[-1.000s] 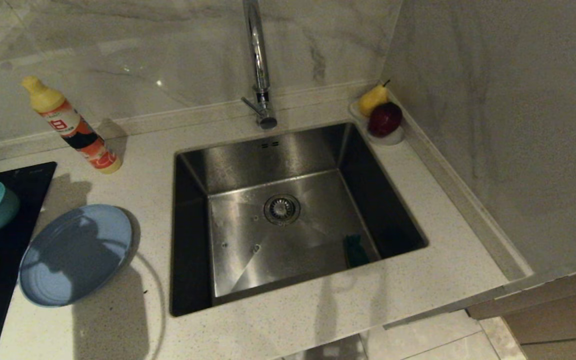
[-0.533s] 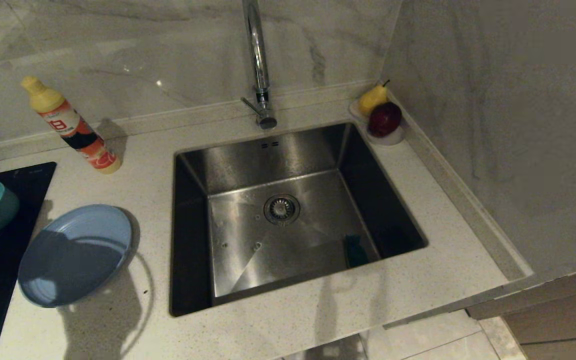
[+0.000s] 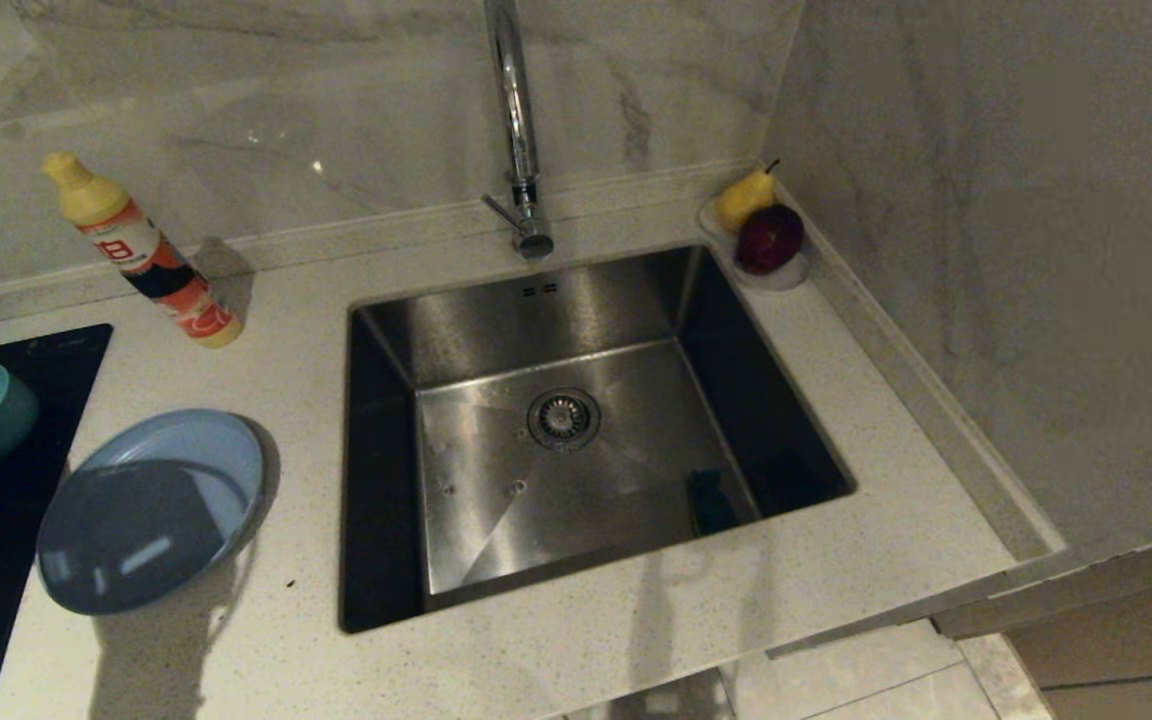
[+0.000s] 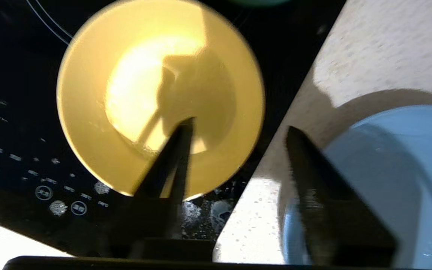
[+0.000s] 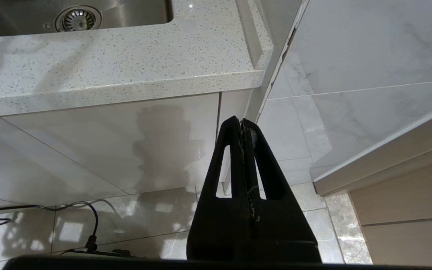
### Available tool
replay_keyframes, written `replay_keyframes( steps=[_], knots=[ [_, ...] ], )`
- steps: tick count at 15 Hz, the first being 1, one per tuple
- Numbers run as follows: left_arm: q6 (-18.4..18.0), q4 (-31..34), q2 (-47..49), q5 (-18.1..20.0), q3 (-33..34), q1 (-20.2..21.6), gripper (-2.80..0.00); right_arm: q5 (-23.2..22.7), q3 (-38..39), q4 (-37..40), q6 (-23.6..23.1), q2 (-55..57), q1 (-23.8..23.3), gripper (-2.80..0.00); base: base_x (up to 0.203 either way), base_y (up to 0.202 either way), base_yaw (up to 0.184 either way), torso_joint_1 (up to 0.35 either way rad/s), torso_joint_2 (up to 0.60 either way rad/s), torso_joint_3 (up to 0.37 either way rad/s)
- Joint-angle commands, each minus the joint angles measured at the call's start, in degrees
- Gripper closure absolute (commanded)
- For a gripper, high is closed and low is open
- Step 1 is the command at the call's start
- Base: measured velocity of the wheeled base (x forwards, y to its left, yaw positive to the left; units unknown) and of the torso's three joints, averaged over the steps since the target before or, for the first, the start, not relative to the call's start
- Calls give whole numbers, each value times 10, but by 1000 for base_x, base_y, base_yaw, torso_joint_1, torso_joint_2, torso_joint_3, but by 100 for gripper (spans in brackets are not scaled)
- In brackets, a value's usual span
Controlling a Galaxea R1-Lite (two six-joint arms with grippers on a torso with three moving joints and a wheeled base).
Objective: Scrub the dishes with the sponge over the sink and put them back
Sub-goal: Place the bowl on the plate
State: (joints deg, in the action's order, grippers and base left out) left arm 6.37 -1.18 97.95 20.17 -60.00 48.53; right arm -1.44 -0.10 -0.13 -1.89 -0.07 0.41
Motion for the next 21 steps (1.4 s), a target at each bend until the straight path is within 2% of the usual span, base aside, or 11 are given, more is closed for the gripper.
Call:
replay_keyframes(
  steps=[1, 19, 20, 21],
  knots=[
    [1, 0, 25, 1, 1, 1, -280, -1, 0, 0, 0, -1, 0, 0, 0, 0, 0, 0, 0, 0],
    [4, 0, 71, 10, 2, 1, -280, -1, 0, 0, 0, -1, 0, 0, 0, 0, 0, 0, 0, 0],
    [7, 0, 69, 10, 1, 1, -121, 0, 0, 0, 0, -1, 0, 0, 0, 0, 0, 0, 0, 0],
    [9, 0, 68, 10, 0, 1, 0, -1, 0, 0, 0, -1, 0, 0, 0, 0, 0, 0, 0, 0]
  ],
)
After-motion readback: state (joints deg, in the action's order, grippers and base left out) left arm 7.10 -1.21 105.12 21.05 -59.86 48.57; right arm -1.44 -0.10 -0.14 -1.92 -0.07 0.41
